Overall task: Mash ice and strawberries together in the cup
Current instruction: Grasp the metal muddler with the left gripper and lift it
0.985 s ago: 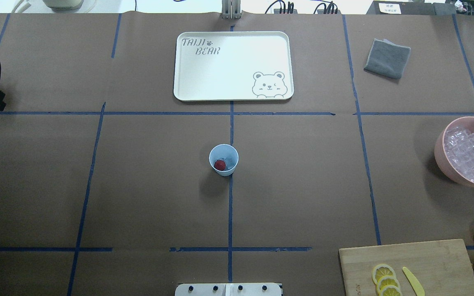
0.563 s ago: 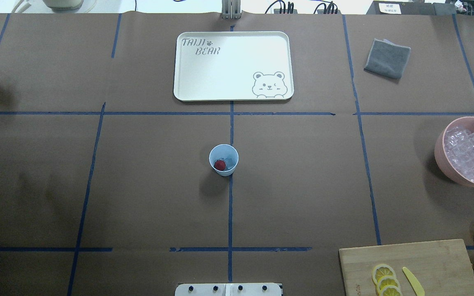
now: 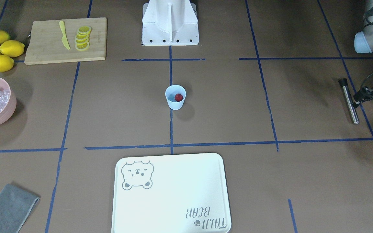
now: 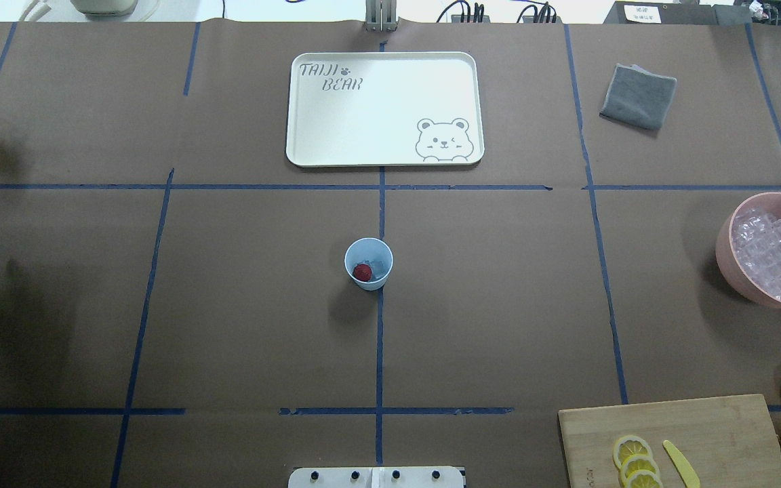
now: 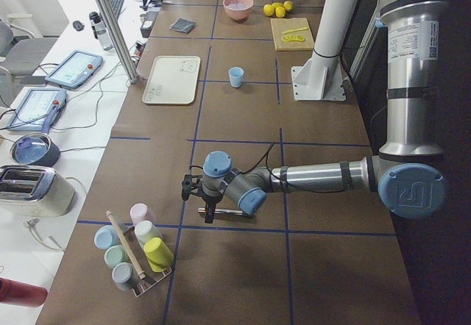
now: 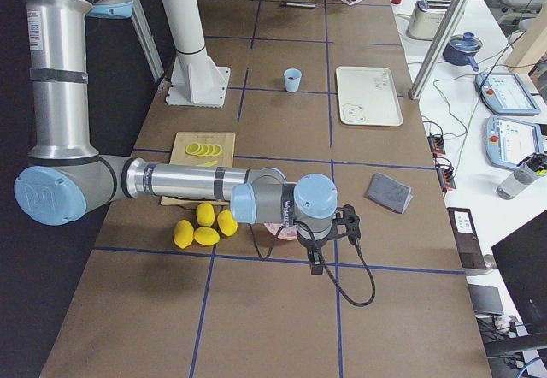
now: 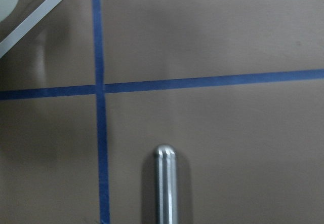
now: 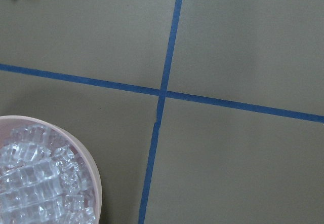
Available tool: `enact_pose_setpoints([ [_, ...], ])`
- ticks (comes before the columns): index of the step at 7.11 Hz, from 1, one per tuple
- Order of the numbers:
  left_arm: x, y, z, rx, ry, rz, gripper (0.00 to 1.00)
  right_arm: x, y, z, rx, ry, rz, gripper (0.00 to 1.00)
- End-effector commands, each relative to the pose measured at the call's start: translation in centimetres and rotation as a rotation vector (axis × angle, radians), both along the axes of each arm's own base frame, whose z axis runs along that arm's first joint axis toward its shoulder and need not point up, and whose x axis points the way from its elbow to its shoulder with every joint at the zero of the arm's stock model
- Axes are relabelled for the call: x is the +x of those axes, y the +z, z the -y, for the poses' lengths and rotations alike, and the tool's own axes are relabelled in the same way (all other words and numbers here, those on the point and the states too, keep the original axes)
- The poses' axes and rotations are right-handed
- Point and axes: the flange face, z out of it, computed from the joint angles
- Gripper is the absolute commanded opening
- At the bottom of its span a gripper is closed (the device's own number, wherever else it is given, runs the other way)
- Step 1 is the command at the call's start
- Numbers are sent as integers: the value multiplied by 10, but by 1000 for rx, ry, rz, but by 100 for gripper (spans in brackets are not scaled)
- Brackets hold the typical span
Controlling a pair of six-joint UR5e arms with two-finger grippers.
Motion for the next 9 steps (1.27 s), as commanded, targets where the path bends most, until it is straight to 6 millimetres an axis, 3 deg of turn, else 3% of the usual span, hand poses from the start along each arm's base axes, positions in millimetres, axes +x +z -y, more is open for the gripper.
enact_pose_setpoints([
  [1,18,10,-6,-24,-12,-17,100,0,-1,1,2,0,-1,100],
  [3,36,12,-11,-24,12,-3,100,0,-2,3,5,0,-1,100],
  [9,42,22,-12,-40,26,5,100,0,-2,4,6,0,-1,100],
])
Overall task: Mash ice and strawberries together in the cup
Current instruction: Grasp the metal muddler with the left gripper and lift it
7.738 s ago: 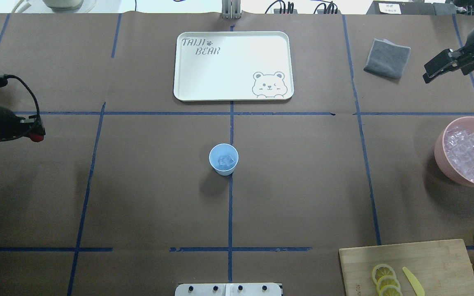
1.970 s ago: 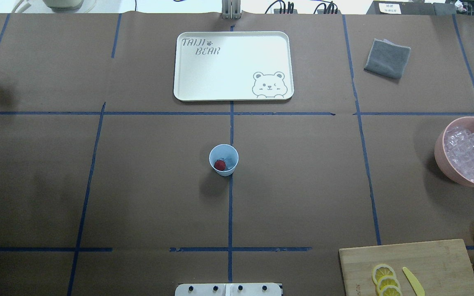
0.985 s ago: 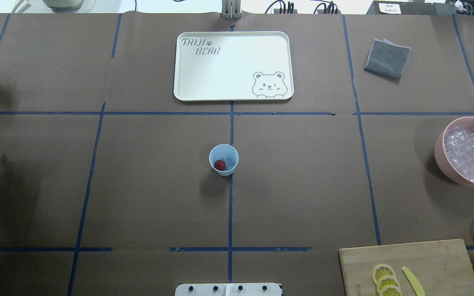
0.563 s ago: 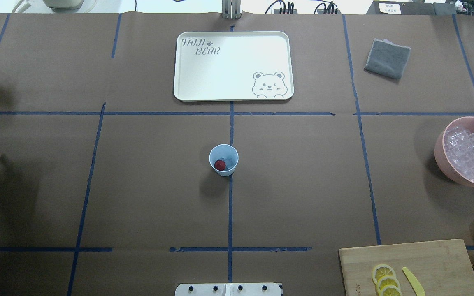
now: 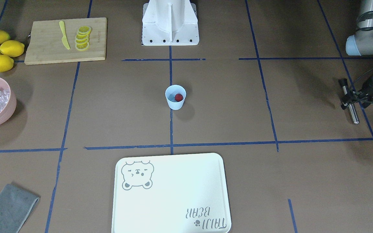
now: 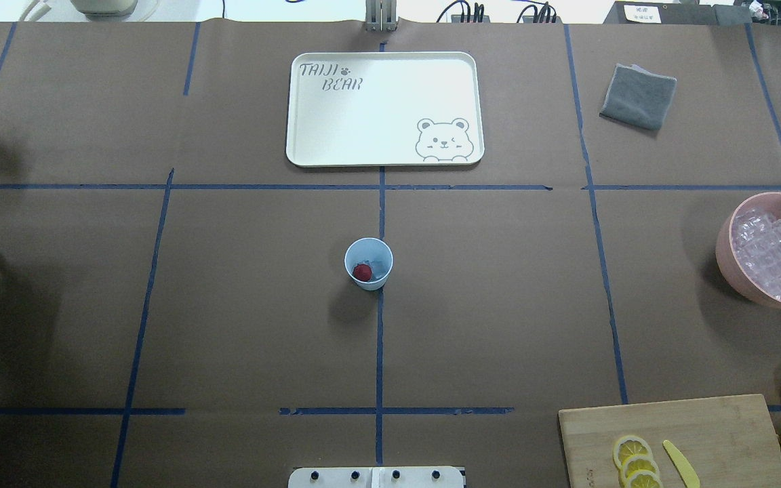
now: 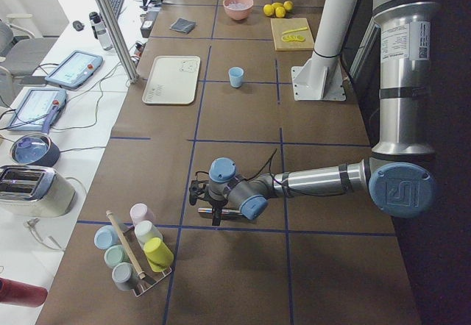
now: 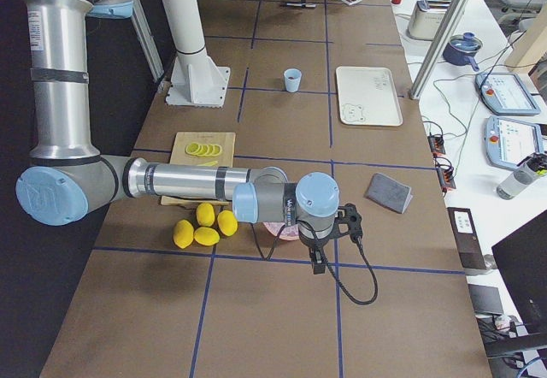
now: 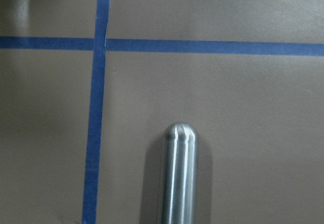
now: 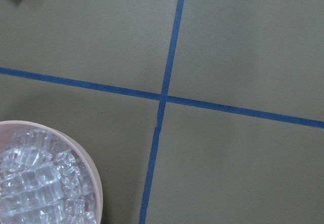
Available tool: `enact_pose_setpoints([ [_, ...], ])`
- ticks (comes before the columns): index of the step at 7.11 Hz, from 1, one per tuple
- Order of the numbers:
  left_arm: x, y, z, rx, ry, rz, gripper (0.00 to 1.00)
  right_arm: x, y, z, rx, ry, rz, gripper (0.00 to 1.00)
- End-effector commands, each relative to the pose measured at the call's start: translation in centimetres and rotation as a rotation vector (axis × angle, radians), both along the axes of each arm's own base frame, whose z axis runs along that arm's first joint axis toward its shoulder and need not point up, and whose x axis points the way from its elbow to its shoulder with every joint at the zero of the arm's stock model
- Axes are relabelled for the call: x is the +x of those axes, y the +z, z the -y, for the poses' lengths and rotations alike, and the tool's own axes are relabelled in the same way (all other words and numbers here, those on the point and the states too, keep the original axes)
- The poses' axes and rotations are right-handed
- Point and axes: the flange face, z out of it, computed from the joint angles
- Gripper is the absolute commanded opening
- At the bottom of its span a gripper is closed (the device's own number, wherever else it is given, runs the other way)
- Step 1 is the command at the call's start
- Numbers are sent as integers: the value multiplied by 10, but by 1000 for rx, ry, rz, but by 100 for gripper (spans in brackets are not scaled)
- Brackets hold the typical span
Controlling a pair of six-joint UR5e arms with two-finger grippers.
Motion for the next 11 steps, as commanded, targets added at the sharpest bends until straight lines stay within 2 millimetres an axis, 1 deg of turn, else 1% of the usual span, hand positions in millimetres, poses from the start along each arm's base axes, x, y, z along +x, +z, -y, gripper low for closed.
enact_pose_setpoints([
  [1,2,2,0,-4,4,1,100,0,1,0,-2,0,0,100],
  [2,4,1,-1,-2,8,0,100,0,0,1,1,0,0,100],
  [3,4,2,-1,-2,7,1,97,0,0,1,0,0,-1,100],
  [4,4,2,-1,-3,6,1,86,0,0,1,1,0,-2,100],
  [6,3,4,-2,-4,9,3,54,0,0,1,1,0,-2,100],
  [8,2,3,-2,-4,6,0,17,0,0,1,1,0,-2,100],
  [9,2,-4,0,5,7,-9,4,0,0,1,0,0,-1,100],
  [10,2,-24,2,31,9,-28,0,0,0,1,0,0,0,100],
  [11,1,-47,7,70,2,-47,0,0,-1,1,0,1,0,100],
])
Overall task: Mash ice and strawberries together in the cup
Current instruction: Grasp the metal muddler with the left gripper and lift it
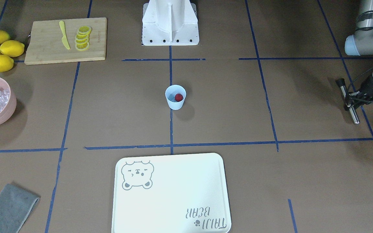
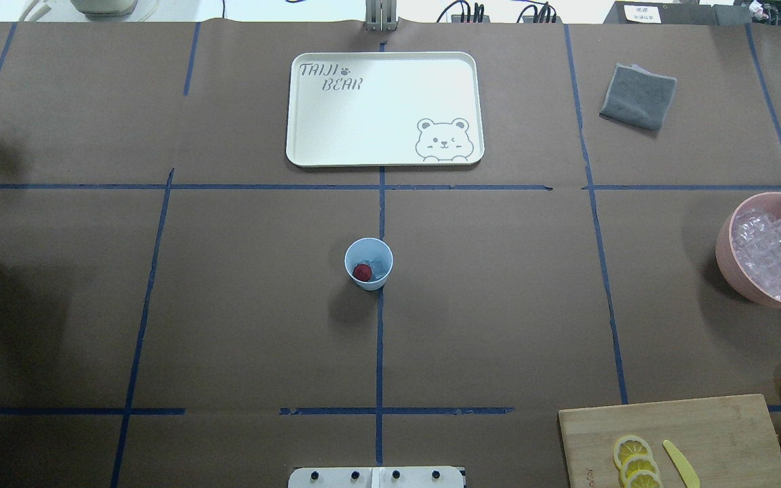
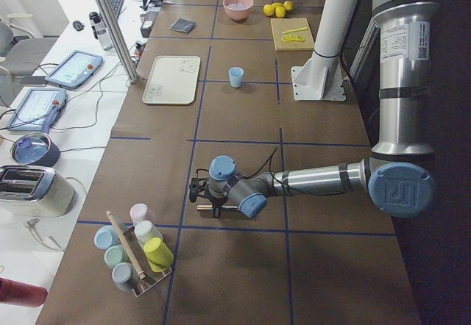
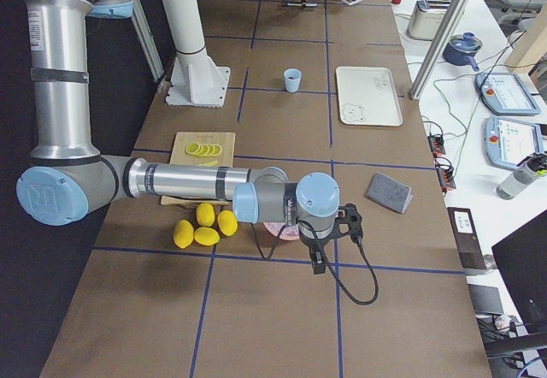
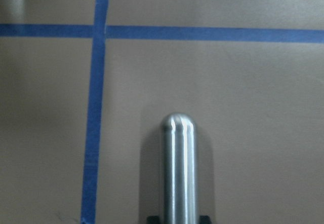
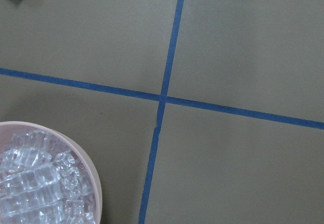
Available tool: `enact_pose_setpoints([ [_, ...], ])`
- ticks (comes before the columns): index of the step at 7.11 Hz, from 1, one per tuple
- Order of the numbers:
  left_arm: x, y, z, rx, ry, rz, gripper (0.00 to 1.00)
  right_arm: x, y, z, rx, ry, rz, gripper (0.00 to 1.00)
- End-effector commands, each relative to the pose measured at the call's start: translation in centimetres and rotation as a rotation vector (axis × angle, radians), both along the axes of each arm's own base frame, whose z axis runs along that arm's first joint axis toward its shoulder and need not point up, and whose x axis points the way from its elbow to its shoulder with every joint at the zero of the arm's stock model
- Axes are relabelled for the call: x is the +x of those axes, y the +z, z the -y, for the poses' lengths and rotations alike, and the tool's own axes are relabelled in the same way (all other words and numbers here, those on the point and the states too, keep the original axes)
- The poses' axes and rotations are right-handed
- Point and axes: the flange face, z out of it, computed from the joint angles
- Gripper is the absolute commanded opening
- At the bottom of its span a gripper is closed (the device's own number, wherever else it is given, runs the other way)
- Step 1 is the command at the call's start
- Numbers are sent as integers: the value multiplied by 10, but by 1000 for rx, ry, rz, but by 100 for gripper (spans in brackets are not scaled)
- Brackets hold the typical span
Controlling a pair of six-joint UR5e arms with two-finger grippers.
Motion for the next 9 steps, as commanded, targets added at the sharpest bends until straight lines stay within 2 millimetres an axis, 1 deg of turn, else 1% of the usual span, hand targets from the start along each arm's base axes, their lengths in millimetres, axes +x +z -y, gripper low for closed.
enact_pose_setpoints([
  [1,-14,-64,14,108,-38,-53,0,0,-1,0,3,0,0,100],
  [2,-16,-129,19,230,-43,-101,0,0,-6,1,14,0,0,100],
  [3,-15,-167,19,298,-43,-130,0,0,-11,5,24,0,-1,100],
  [4,-14,-219,26,401,-68,-155,0,1,-18,11,37,0,-2,100],
  [5,-11,-266,27,489,-73,-192,0,1,-20,13,40,1,-2,100],
  [6,6,-316,46,590,-103,-212,0,0,-20,13,40,0,4,100],
  [7,47,-349,44,663,-124,-222,0,0,-22,13,42,0,12,100],
  [8,73,-378,40,711,-124,-254,0,0,-21,14,39,0,11,100],
  [9,87,-404,26,787,-227,-302,0,0,-22,14,42,0,12,100],
])
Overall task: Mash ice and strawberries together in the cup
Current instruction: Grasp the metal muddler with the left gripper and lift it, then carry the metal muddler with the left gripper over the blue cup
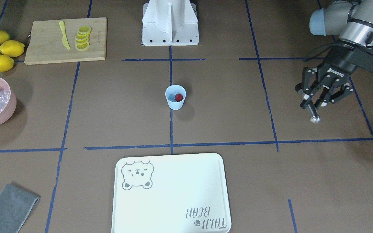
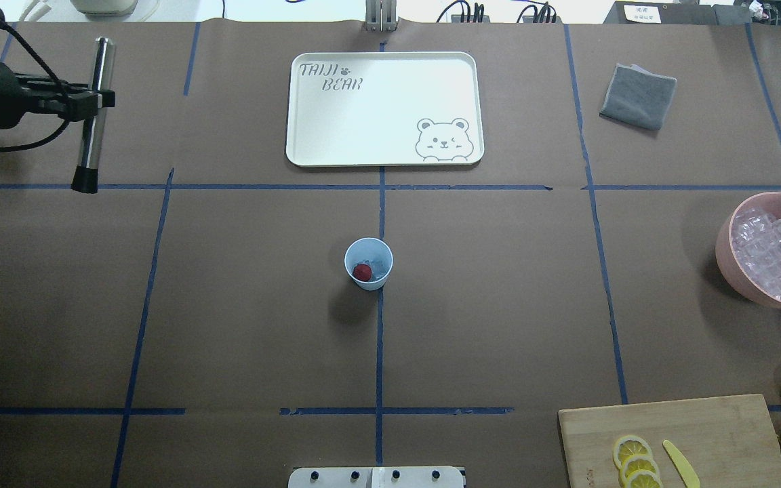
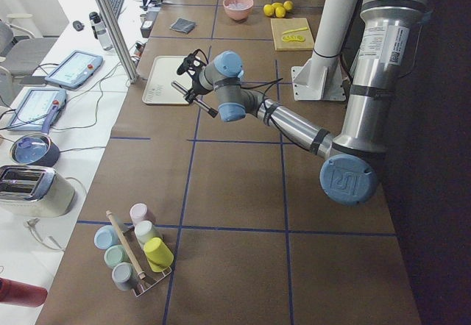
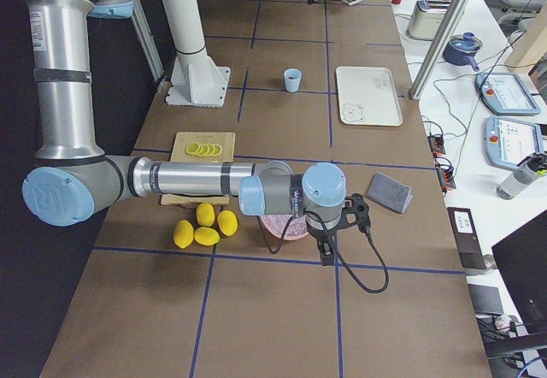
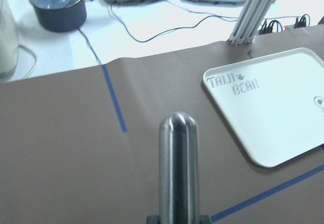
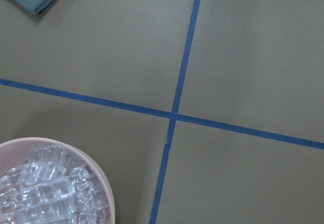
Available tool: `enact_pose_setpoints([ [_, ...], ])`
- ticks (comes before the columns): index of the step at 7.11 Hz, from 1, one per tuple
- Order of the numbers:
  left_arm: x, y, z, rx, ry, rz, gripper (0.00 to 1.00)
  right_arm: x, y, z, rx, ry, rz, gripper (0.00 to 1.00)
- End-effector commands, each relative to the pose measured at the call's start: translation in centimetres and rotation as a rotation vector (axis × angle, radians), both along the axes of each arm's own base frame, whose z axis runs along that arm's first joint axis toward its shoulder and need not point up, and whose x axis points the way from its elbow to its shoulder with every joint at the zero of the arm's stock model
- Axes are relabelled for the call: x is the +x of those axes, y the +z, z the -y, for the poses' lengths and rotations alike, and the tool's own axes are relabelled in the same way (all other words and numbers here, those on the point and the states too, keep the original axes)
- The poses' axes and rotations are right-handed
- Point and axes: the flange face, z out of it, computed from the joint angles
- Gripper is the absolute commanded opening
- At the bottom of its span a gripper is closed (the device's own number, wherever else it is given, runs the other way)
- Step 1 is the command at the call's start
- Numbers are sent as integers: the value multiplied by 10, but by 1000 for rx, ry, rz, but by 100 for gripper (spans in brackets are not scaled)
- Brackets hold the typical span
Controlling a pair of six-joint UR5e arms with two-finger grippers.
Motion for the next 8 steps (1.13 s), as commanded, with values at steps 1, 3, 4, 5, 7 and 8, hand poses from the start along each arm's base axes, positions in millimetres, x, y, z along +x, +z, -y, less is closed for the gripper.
enact_pose_setpoints([
  [1,39,-49,-30,147,-131,-172,0,0,0,0,0,-1,2,100],
  [3,112,-66,-77,260,-155,-365,0,0,-1,0,3,-1,1,100],
  [4,146,-75,-83,287,-190,-458,0,0,0,-1,0,0,2,100],
  [5,177,-75,-97,291,-214,-528,0,0,0,-1,2,0,2,100],
  [7,199,-61,-102,333,-241,-567,0,0,-1,0,3,0,-1,100],
  [8,217,-43,-112,388,-283,-589,0,0,0,-1,1,0,0,100],
])
